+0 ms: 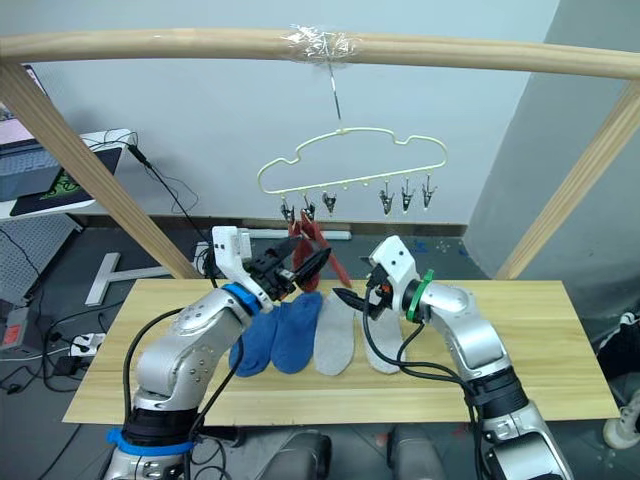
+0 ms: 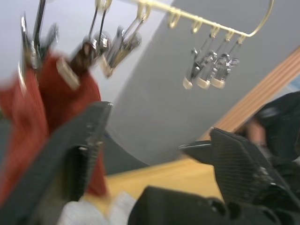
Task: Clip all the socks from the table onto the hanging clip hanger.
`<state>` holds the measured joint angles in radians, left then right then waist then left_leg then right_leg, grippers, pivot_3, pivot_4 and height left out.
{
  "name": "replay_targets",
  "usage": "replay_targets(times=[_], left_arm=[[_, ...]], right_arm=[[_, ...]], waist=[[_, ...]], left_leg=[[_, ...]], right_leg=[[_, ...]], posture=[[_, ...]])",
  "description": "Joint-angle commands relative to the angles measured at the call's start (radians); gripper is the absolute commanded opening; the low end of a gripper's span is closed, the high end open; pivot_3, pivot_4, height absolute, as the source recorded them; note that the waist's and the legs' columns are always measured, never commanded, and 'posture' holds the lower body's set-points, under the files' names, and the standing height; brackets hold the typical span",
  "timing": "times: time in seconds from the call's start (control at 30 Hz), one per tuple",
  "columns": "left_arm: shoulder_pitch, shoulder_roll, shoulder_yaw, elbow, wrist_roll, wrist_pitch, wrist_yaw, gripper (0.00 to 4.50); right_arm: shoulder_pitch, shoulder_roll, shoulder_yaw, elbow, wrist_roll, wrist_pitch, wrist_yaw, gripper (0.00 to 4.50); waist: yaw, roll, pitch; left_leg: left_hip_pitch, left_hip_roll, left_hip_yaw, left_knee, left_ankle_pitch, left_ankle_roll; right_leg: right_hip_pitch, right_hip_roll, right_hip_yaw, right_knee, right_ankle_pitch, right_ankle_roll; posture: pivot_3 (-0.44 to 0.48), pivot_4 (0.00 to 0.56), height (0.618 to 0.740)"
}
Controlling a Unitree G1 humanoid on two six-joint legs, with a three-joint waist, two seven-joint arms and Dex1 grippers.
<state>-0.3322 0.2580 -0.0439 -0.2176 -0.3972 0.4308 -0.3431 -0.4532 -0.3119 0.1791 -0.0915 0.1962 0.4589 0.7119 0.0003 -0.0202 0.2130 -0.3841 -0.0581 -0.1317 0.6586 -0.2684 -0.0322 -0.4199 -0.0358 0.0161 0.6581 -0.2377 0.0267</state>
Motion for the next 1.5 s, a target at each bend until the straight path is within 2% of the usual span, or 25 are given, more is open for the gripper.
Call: replay_targets(times=[0.03,0.07,0.37,0.63,0.9,1.03,1.5], left_arm=[[-0.042,-0.016,-0.031,0.039,0.096,-0.094,0.019,2.52],[-0.046,-0.019,-0.04,0.049,0.118,-0.115,0.016,2.23],[-0.09,-0.089,-0.034,0.153,0.21,-0.181,0.079,2.23],[-0.15,-0.121,-0.025,0.303,0.25,-0.253,0.081,2.23],[-0.254,-0.159,-0.01,0.475,0.29,-0.349,0.116,2.23],[-0.352,-0.177,-0.002,0.599,0.302,-0.407,0.125,2.23],[-0.359,-0.171,-0.038,0.622,0.376,-0.483,0.097,2.23]], right_arm=[[-0.003,-0.028,-0.046,-0.091,0.046,0.011,0.015,4.5],[-0.002,-0.037,-0.05,-0.101,0.051,0.014,0.016,4.5],[-0.03,-0.06,-0.095,-0.178,0.131,0.06,0.012,4.5],[-0.076,-0.061,-0.104,-0.21,0.178,0.088,0.002,4.5],[-0.106,-0.057,-0.112,-0.232,0.208,0.114,-0.023,4.5],[-0.107,-0.051,-0.113,-0.234,0.212,0.116,-0.028,4.5],[-0.103,-0.049,-0.119,-0.233,0.215,0.11,-0.047,4.5]], waist=[[0.001,0.0,0.0],[0.0,0.0,0.0],[-0.001,-0.001,0.001],[-0.002,-0.001,0.001],[-0.002,-0.001,0.001],[-0.002,-0.001,0.001],[-0.005,-0.001,0.001]], left_leg=[[0.0,0.0,0.0,0.0,0.0,0.0],[-0.001,0.0,0.0,0.0,0.0,0.0],[-0.001,0.0,0.0,-0.001,0.0,0.0],[-0.001,0.0,-0.001,-0.001,0.0,0.0],[-0.001,0.0,-0.001,0.0,0.0,-0.001],[-0.002,0.0,-0.001,0.0,0.001,-0.001],[-0.002,-0.001,0.0,0.0,0.001,-0.002]], right_leg=[[0.0,0.0,0.0,-0.001,0.0,0.0],[0.0,0.0,0.0,-0.001,0.0,0.0],[0.0,0.0,-0.001,-0.001,0.0,0.0],[0.0,0.0,-0.002,-0.001,0.0,0.0],[0.0,0.0,-0.002,-0.001,0.0,0.0],[-0.001,0.0,-0.003,-0.001,0.0,0.0],[-0.001,-0.001,-0.002,-0.001,0.0,0.0]], posture=[[0.029,0.208,0.74],[0.025,0.206,0.74],[0.013,0.202,0.74],[0.006,0.196,0.74],[-0.004,0.193,0.74],[-0.005,0.191,0.74],[-0.01,0.192,0.74]])
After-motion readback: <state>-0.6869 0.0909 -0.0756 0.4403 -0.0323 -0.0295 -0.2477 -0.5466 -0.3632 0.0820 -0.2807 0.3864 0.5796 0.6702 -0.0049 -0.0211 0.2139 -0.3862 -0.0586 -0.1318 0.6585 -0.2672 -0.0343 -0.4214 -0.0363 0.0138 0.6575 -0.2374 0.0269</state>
